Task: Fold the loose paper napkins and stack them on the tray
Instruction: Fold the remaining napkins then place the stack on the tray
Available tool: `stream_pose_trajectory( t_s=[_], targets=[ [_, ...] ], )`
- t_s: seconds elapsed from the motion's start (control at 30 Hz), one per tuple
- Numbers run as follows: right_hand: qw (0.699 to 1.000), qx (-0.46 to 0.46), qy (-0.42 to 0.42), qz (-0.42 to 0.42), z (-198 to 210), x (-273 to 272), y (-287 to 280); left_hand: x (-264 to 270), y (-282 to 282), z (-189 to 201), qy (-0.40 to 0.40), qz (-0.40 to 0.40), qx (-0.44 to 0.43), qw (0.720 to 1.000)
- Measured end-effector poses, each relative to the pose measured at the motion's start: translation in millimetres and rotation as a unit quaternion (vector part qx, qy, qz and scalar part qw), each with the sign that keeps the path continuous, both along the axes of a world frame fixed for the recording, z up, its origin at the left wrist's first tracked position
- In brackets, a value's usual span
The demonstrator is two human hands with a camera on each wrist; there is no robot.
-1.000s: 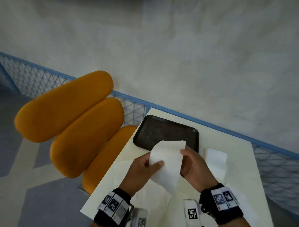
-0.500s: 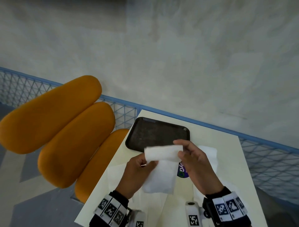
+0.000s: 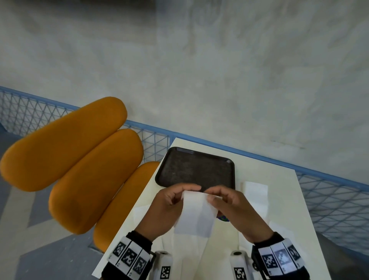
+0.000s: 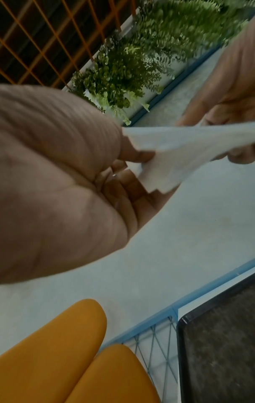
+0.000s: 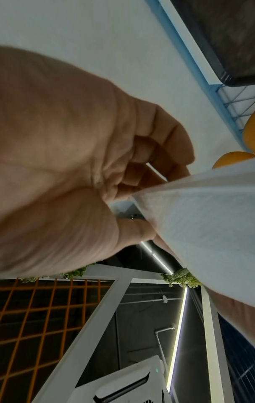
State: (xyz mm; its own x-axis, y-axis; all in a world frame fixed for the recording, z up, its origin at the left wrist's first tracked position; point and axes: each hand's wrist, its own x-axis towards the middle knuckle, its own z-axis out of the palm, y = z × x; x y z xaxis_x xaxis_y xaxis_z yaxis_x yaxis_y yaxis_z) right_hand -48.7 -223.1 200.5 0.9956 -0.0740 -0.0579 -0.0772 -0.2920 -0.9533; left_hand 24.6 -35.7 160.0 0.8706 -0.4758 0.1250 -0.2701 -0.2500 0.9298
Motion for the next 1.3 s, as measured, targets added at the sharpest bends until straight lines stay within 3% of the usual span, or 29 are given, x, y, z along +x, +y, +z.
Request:
stream_pose_trajectory(
  t_s=[0.07,0.13,0.3,0.57,0.7,0.93,1.1,1.3],
  targets=[
    [1.0,-0.015,0.006,0.004,-1.8,-2.2,-5.7,-6.0,7.4,20.6,0.038,-0.046,-0.112,0.992],
    [1.0,-0.015,-0.002,-0.002,-2.4,-3.8,-12.7,-5.1,5.1,22.4,0.067,-0.027,-0.139,0.988],
    [1.0,-0.016,-0.014,-0.016,0.2,-5.7,-33.2,-14.7,-15.4,28.6,0.132,0.039,-0.092,0.986],
    [0.99,-0.109,-0.082,0.038,0.8,-7.3,-62.9,-27.2,-61.5,32.0,0.001,0.005,0.007,1.0],
    [0.985,-0.131,-0.11,0.029,-4.3,-9.8,-80.0,-31.6,-77.0,30.7,-0.049,0.026,0.011,0.998],
    [0.988,-0.087,-0.122,-0.034,-16.5,-23.3,-111.5,-37.7,-99.5,22.2,-0.036,0.085,-0.002,0.996],
    [0.988,-0.009,-0.095,-0.125,-34.1,-27.3,-105.5,-40.5,-125.7,13.5,0.029,0.122,-0.062,0.99],
    [0.958,-0.064,-0.117,-0.254,-57.8,-20.3,-88.6,-34.3,-151.7,-12.7,0.027,0.205,-0.009,0.978]
  ],
)
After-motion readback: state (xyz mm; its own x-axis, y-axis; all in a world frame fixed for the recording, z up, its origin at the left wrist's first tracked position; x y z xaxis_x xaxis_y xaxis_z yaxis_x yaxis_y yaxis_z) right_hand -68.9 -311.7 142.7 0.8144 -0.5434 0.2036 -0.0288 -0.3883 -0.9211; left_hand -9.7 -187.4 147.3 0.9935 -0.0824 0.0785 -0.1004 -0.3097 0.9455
